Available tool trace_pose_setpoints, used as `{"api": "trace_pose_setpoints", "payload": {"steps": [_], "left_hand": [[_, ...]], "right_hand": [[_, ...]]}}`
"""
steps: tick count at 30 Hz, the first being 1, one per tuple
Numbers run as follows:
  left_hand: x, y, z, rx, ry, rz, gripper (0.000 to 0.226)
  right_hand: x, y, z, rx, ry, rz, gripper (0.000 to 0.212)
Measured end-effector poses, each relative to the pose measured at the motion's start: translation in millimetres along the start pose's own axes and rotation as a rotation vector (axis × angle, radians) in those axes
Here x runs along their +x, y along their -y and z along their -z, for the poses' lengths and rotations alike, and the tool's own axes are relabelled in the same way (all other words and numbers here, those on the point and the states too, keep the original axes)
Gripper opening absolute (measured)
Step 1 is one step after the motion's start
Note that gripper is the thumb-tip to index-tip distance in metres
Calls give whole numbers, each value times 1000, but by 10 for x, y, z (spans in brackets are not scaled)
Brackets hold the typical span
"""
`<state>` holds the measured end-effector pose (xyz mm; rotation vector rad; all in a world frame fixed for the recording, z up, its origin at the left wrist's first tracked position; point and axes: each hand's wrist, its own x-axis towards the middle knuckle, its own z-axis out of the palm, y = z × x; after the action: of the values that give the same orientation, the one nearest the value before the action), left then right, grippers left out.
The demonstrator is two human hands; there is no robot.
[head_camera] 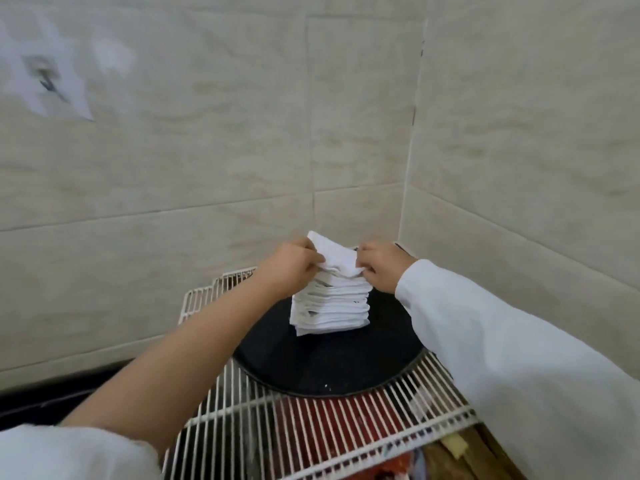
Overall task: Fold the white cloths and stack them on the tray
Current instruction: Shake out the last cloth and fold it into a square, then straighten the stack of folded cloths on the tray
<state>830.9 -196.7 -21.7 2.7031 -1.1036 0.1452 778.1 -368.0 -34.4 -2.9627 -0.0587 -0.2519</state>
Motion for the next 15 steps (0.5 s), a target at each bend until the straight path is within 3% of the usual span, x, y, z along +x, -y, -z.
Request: {"api": "trace_pose_setpoints", "payload": {"steps": [4, 7, 10, 12, 15], "left_hand": [[-88, -5, -10, 30, 25, 62, 34], [-104, -21, -27, -80, -50, 183, 42], [-64, -78, -59, -582, -172, 501, 51], [-8, -123, -113, -993, -75, 723, 54], [62, -63, -191, -1283, 69, 857, 55]], "right_hand": [[-11, -32, -28, 57, 68, 33, 31], [-18, -68, -13, 207, 24, -87, 32], [126, -152, -93, 579, -35, -384, 34], [230, -158, -208, 804, 104, -557, 49], [302, -91, -419, 1149, 219, -696, 66]]}}
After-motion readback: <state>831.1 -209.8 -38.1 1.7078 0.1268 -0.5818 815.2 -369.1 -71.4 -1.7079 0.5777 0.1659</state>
